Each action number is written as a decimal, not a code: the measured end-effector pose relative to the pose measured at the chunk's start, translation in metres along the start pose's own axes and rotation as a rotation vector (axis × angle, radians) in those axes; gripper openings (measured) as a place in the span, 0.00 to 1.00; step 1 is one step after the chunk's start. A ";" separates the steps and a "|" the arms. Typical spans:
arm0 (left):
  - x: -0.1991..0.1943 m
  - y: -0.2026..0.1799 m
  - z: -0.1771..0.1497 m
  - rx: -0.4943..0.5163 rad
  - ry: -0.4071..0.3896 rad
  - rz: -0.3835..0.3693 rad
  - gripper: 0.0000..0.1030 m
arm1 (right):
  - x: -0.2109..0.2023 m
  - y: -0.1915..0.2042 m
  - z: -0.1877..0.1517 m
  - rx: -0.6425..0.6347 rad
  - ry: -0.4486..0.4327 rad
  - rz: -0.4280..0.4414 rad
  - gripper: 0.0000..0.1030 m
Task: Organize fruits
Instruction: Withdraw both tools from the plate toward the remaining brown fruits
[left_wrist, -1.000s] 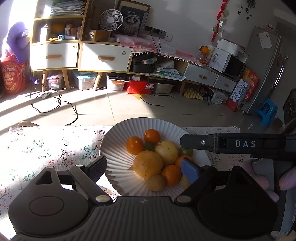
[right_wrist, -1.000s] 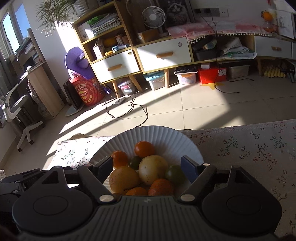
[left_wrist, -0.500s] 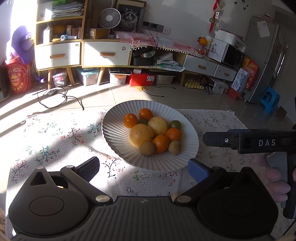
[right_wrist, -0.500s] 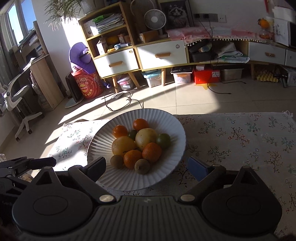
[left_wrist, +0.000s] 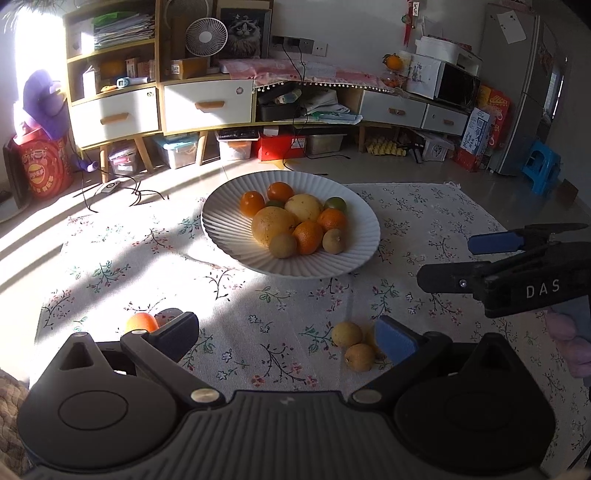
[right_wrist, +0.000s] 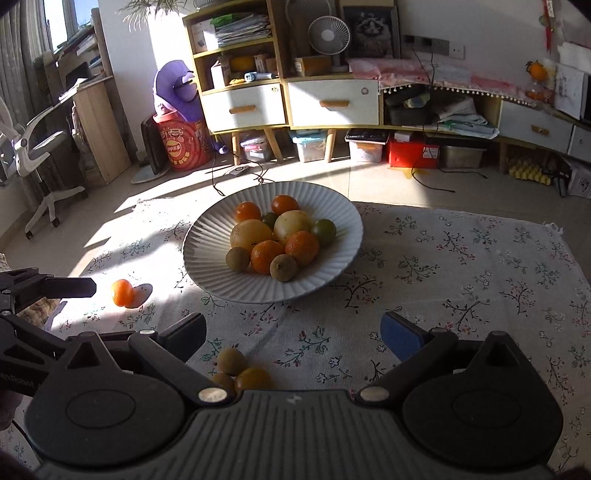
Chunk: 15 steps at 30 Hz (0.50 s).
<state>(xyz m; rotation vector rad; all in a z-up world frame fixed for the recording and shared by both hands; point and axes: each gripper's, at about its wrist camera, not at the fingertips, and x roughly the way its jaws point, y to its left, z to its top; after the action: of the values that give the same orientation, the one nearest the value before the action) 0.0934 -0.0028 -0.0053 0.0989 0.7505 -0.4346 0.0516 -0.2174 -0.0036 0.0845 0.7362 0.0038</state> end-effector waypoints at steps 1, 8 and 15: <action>0.000 -0.001 -0.002 0.005 0.003 0.002 0.90 | -0.001 0.001 -0.002 -0.004 0.001 -0.003 0.98; -0.005 -0.010 -0.023 0.044 0.004 0.015 0.90 | -0.009 0.004 -0.017 -0.040 0.004 -0.019 0.99; 0.004 -0.017 -0.045 0.057 -0.003 -0.004 0.90 | -0.008 0.006 -0.034 -0.066 0.008 -0.015 0.99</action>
<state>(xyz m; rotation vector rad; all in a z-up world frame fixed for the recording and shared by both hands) 0.0600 -0.0092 -0.0400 0.1499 0.7360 -0.4598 0.0229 -0.2092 -0.0229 0.0165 0.7441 0.0142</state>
